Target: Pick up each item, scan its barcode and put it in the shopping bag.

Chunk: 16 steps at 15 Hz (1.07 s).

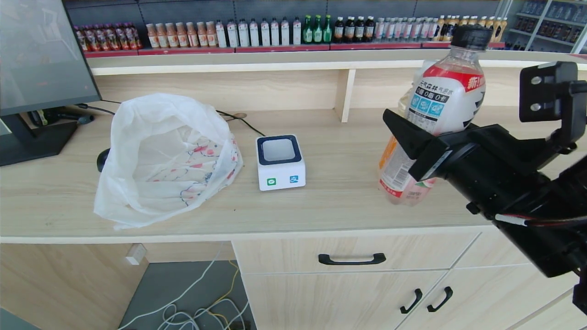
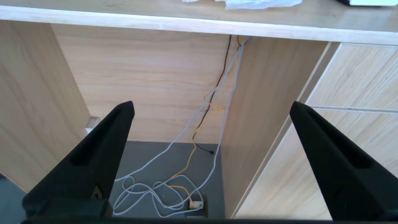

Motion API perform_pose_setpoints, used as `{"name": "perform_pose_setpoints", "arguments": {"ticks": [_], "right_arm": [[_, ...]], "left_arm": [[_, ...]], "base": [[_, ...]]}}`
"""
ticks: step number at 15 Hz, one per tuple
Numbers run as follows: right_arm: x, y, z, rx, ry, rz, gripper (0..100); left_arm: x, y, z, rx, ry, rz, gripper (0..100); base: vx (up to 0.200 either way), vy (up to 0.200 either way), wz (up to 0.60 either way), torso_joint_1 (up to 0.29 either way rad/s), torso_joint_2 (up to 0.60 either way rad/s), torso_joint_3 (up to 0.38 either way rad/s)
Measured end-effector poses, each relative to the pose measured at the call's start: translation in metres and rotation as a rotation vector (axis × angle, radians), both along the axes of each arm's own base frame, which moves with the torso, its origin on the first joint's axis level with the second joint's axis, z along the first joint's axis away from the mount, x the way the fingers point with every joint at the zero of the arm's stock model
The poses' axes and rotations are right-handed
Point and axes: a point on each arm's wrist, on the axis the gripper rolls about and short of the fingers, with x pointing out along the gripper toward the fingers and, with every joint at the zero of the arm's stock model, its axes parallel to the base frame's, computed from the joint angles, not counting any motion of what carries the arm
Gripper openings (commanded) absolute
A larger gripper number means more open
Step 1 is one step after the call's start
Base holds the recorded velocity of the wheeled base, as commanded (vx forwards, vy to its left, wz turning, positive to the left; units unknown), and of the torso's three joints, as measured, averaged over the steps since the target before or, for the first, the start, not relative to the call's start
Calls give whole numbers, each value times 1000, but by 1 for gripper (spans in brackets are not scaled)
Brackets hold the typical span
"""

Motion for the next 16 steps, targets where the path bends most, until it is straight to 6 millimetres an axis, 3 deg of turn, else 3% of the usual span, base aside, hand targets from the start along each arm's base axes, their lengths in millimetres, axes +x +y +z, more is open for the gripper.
{"name": "perform_pose_setpoints", "arguments": {"ticks": [4,13,16], "right_arm": [[17,3,-6,36,-51,-31,0],[29,-1,-3,64,-97,-74,0],[30,2,-6,62,-93,-62,0]], "left_arm": [[0,0,0,-2,0,0,100],[0,0,0,-3,0,0,100],[0,0,0,-5,0,0,100]], "base": [[0,0,0,0,0,0],[0,0,0,0,0,0],[0,200,0,2,2,-1]]}}
